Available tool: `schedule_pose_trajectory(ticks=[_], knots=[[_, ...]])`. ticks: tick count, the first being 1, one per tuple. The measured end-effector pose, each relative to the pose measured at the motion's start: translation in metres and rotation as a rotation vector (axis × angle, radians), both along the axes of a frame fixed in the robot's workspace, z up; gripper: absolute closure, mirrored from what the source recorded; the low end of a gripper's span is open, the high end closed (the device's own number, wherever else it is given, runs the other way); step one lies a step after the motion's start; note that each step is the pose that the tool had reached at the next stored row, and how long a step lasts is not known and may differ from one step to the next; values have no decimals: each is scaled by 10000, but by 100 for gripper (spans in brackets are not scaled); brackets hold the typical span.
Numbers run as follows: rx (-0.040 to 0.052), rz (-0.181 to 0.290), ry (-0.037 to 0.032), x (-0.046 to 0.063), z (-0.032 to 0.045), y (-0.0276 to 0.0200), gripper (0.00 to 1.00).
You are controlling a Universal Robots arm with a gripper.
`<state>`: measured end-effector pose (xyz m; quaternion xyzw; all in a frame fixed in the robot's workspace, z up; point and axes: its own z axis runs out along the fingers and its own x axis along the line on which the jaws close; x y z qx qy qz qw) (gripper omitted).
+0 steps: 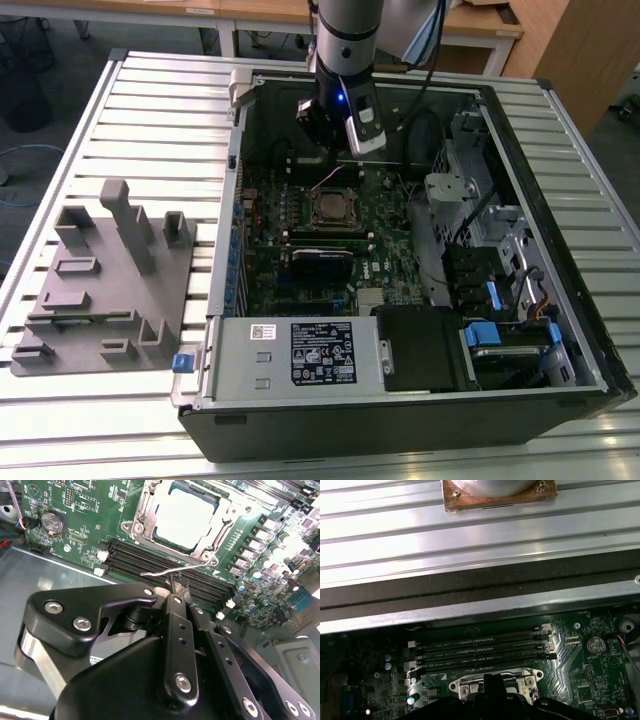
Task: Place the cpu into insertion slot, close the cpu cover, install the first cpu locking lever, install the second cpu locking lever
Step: 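Install the first cpu locking lever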
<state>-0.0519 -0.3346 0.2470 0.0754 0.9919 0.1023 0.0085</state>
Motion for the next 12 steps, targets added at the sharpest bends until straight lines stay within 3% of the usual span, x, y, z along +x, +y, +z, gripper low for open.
schedule_pose_trajectory(ticks=[8,12], knots=[[3,-1,-2,0,-94,-19,90],[1,-1,0,0,-104,25,90]])
